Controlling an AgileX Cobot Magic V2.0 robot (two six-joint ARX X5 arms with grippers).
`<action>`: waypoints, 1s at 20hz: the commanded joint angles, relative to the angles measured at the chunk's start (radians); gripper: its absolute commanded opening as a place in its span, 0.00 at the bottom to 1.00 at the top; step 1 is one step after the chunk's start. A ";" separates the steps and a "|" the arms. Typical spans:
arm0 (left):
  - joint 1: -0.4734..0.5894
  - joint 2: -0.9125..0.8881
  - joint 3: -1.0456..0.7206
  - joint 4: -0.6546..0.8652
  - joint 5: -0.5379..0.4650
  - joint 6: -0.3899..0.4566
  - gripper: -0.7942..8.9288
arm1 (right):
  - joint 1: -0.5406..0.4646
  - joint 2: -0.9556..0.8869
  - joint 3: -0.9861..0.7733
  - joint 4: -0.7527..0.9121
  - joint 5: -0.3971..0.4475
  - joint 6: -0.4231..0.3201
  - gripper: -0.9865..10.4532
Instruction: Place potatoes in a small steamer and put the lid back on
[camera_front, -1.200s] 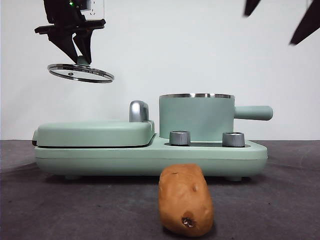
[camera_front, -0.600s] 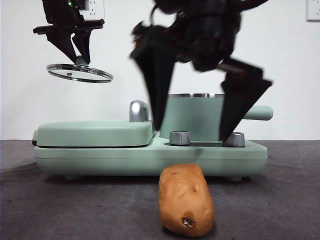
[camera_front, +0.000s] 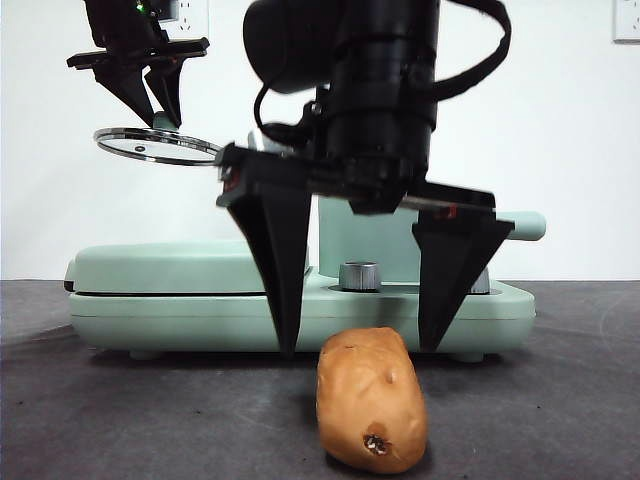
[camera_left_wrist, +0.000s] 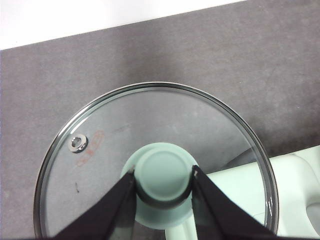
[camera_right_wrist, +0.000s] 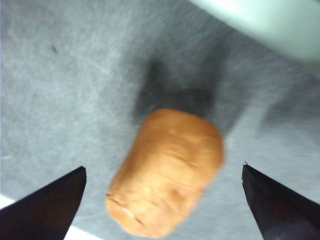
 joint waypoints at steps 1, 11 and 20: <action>-0.002 -0.005 0.043 0.021 0.006 -0.004 0.10 | 0.012 0.056 0.016 0.007 -0.027 0.000 0.50; -0.002 -0.005 0.043 0.018 0.013 -0.004 0.10 | 0.002 0.056 0.061 -0.044 -0.028 -0.026 0.28; -0.002 -0.005 0.043 0.018 0.018 -0.010 0.10 | -0.093 0.033 0.612 -0.292 0.005 -0.114 0.28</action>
